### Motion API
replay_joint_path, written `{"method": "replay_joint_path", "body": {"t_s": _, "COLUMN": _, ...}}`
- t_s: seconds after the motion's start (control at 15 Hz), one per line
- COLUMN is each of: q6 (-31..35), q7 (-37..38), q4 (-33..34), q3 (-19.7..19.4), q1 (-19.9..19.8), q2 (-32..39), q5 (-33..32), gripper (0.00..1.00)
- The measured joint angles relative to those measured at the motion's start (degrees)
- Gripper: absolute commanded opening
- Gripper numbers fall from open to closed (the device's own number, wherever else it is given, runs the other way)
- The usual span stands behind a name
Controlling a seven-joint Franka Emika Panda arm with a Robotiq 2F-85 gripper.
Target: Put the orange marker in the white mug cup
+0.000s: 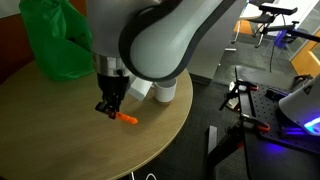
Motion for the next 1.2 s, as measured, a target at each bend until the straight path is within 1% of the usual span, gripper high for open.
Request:
{"method": "replay_joint_path", "body": {"t_s": 0.33, "q6": 0.0, "q7": -21.3, "q4": -6.2, "q3": 7.5, "q1": -8.5, "q2": -6.5, "q5": 2.9, "gripper": 0.05}}
{"method": "replay_joint_path", "body": {"t_s": 0.47, "q6": 0.0, "q7": -29.6, "q4": -8.3, "q3": 9.7, "q1": -11.5, "q2": -8.3, "q5": 4.0, "gripper": 0.05}}
{"method": "replay_joint_path", "body": {"t_s": 0.53, "q6": 0.0, "q7": -32.9, "q4": -9.2, "q3": 10.6, "q1": -12.8, "q2": -9.1, "q5": 4.7, "gripper": 0.2}}
{"method": "replay_joint_path", "body": {"t_s": 0.6, "q6": 0.0, "q7": -35.5, "q4": -10.1, "q3": 11.3, "q1": -14.0, "q2": -10.0, "q5": 5.6, "gripper": 0.2}}
{"method": "replay_joint_path", "body": {"t_s": 0.73, "q6": 0.0, "q7": -37.8, "q4": -11.2, "q3": 12.2, "q1": -15.1, "q2": -11.3, "q5": 6.6, "gripper": 0.2}}
{"method": "replay_joint_path", "body": {"t_s": 0.87, "q6": 0.0, "q7": -37.9, "q4": -11.6, "q3": 12.5, "q1": -15.2, "q2": -11.5, "q5": 6.6, "gripper": 0.2}}
{"method": "replay_joint_path", "body": {"t_s": 0.93, "q6": 0.0, "q7": -37.9, "q4": -11.6, "q3": 12.6, "q1": -15.2, "q2": -11.5, "q5": 6.6, "gripper": 0.05}}
{"method": "replay_joint_path", "body": {"t_s": 1.07, "q6": 0.0, "q7": -37.9, "q4": -11.6, "q3": 12.4, "q1": -15.1, "q2": -11.4, "q5": 6.6, "gripper": 0.05}}
{"method": "replay_joint_path", "body": {"t_s": 1.13, "q6": 0.0, "q7": -38.8, "q4": -11.5, "q3": 12.6, "q1": -15.2, "q2": -11.3, "q5": 7.1, "gripper": 0.05}}
{"method": "replay_joint_path", "body": {"t_s": 1.2, "q6": 0.0, "q7": -41.4, "q4": -11.4, "q3": 13.2, "q1": -15.7, "q2": -11.0, "q5": 8.5, "gripper": 0.05}}
